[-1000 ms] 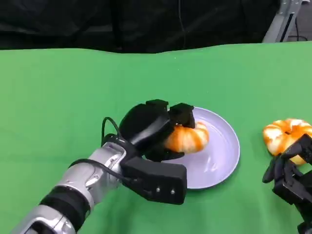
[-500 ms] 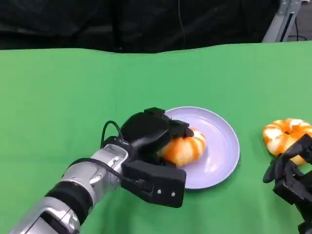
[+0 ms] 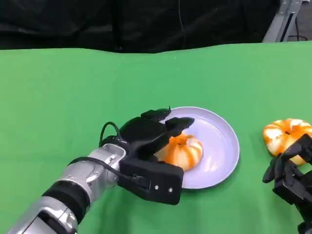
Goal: Grasp the bread from the table and place it into the plate.
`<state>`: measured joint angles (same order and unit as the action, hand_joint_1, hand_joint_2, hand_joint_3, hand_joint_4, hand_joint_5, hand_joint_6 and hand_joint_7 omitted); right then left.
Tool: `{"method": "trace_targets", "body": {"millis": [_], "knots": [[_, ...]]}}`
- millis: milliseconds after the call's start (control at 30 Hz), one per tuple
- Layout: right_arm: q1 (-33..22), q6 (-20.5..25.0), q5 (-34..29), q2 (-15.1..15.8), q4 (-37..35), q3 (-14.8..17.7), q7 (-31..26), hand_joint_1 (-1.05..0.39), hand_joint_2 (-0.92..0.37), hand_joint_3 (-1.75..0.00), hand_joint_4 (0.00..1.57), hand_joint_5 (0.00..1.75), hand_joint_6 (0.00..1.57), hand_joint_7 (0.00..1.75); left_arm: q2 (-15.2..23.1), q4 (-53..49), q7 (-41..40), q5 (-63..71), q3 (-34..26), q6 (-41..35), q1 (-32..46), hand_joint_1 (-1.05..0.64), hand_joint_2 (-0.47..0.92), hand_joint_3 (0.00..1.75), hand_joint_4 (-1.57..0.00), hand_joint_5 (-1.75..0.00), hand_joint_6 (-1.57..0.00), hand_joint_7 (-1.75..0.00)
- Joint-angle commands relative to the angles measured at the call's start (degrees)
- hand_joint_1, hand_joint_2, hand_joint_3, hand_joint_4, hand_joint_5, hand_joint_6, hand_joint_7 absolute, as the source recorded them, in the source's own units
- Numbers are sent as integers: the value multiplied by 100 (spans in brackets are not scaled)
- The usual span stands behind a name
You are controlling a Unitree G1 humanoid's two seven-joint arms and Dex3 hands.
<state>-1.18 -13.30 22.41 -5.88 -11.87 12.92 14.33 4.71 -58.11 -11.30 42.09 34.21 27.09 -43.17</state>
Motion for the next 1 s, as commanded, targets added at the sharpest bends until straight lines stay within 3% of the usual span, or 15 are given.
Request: {"method": "trace_targets", "body": {"millis": [33, 67, 267, 367, 433, 500, 600, 633, 700, 733, 867, 1000], "knots": [[-11, -51, 0, 47, 30, 37, -29, -5, -48, -135, 91, 175, 78, 162, 177, 210, 95, -646, -449, 571, 279, -102, 92, 54, -3, -1, -22, -4], [-8, -49, 1, 47, 31, 36, -31, -5, -48, -135, 91, 175, 78, 162, 211, 339, 208, -893, -604, 720, 396, -102, 92, 51, -4, -1, -24, -4], [6, -66, -18, 53, 17, 27, -29, -5, -47, -136, 91, 175, 77, 163, 259, 838, 994, -2451, -1498, 1631, 1031, -37, 92, 40, -50, -19, -56, -12], [8, -85, -26, 56, 8, 28, -26, -5, -47, -137, 91, 175, 77, 164, 172, 1280, 2165, -3824, -2013, 1367, 1440, -21, 92, 37, -79, -34, -78, -18], [4, -61, -20, 52, 24, 31, -42, -6, -46, -137, 92, 175, 77, 163, 177, 1825, 3250, -4961, -2316, 802, 1798, -16, 92, 37, -90, -46, -94, -25], [1, -41, -17, 48, 38, 31, -58, -7, -46, -137, 92, 175, 78, 163, 202, 2229, 3880, -5564, -2495, 373, 2027, -12, 84, 53, -86, -83, -106, -38], [0, -38, -16, 48, 40, 30, -62, -7, -46, -138, 92, 175, 78, 162, 191, 2514, 4159, -5688, -2637, 62, 2139, -12, 80, 60, -83, -94, -108, -44], [-4, -36, -21, 62, 39, 32, -58, -7, -46, -138, 92, 175, 78, 162, 209, 2825, 4560, -6234, -2790, -482, 2412, -12, 79, 61, -83, -95, -108, -44], [-1, -38, -17, 81, 28, 39, -44, -8, -45, -137, 91, 175, 78, 161, 245, 3328, 5238, -7163, -3065, -1481, 2843, -8, 58, 119, -95, -152, -97, -124], [2, -29, -6, 89, 26, 43, -30, -8, -45, -137, 91, 175, 78, 161, 281, 3579, 5371, -7484, -3174, -1966, 3029, -8, 54, 129, -96, -162, -95, -138], [11, -5, 1, 91, 36, 52, -34, -8, -45, -136, 91, 175, 79, 159, 496, 4062, 5710, -8138, -3539, -3308, 3422, -15, 55, 121, -98, -174, -92, -160], [6, -13, -27, 95, 44, 51, -59, -7, -46, -136, 90, 175, 79, 159, 599, 3876, 6200, -8314, -3838, -3815, 3491, -18, 58, 115, -94, -175, -87, -164]]}}
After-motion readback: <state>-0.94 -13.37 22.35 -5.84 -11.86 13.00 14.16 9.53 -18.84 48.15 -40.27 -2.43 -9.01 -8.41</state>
